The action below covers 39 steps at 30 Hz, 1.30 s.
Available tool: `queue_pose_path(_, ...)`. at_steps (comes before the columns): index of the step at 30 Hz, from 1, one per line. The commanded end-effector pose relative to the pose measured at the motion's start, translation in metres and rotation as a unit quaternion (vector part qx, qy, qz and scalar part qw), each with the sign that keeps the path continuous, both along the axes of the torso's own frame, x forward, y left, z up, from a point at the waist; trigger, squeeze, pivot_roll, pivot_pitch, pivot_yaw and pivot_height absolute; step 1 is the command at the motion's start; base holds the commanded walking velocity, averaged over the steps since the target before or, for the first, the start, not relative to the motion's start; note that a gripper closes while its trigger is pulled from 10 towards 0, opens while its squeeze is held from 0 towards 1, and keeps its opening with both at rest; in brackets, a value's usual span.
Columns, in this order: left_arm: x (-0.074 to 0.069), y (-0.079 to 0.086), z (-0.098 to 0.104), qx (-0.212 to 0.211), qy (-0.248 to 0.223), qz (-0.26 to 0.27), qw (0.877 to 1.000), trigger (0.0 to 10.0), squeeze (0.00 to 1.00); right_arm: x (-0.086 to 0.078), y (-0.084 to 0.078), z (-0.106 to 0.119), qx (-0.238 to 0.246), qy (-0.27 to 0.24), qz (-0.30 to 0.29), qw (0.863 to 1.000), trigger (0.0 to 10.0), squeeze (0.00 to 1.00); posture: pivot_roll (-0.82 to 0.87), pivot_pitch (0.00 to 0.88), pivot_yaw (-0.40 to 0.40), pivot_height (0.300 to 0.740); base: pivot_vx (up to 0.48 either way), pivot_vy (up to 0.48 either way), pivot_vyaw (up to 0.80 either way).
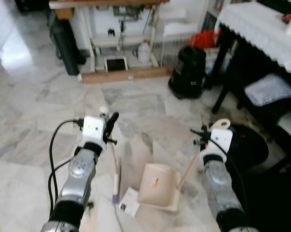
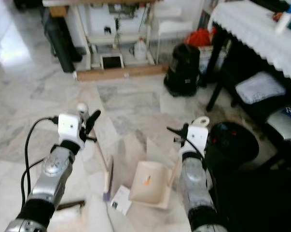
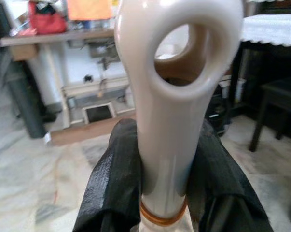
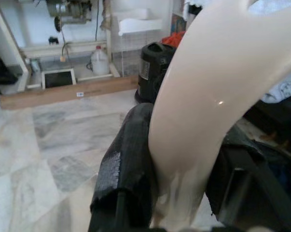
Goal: Sweep floor
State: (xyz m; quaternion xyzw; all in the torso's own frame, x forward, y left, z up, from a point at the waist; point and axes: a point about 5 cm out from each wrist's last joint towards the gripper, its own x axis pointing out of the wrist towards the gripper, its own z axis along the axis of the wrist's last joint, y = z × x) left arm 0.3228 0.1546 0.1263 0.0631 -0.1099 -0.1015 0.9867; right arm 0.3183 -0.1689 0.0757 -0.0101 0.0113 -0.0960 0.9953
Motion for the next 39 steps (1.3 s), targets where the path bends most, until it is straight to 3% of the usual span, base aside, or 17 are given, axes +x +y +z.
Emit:
queue_pose_path(1, 0.002, 0.001, 0.009, 0.004, -0.023, 0.003, 1.000, 10.0, 0.00, 0.003, 0.000, 0.010, 0.002, -0.023, -0.001, 1.000, 10.0, 0.00, -0.06, 0.089, -0.037, 0.740, 0.000, 0.000, 0.00)
queue_pose_path(19, 0.002, 0.000, 0.007, 0.006, -0.012, -0.005, 1.000, 10.0, 0.00, 0.004, -0.005, 0.006, -0.004, -0.011, -0.005, 1.000, 10.0, 0.00, -0.05, 0.077, -0.036, 0.740, 0.000, 0.000, 0.00)
queue_pose_path(31, 0.001, -0.003, 0.002, 0.008, 0.001, -0.018, 1.000, 10.0, 0.00, -0.001, -0.009, -0.009, -0.064, 0.032, 0.005, 0.997, 10.0, 0.00, -0.05, 0.089, -0.033, 0.740, 0.000, 0.000, 0.00)
queue_pose_path(39, 0.001, -0.004, 0.002, 0.009, 0.007, -0.025, 1.000, 10.0, 0.00, -0.006, -0.005, -0.024, -0.063, 0.063, 0.014, 0.996, 10.0, 0.00, -0.05, 0.097, -0.030, 0.740, 0.000, 0.000, 0.00)
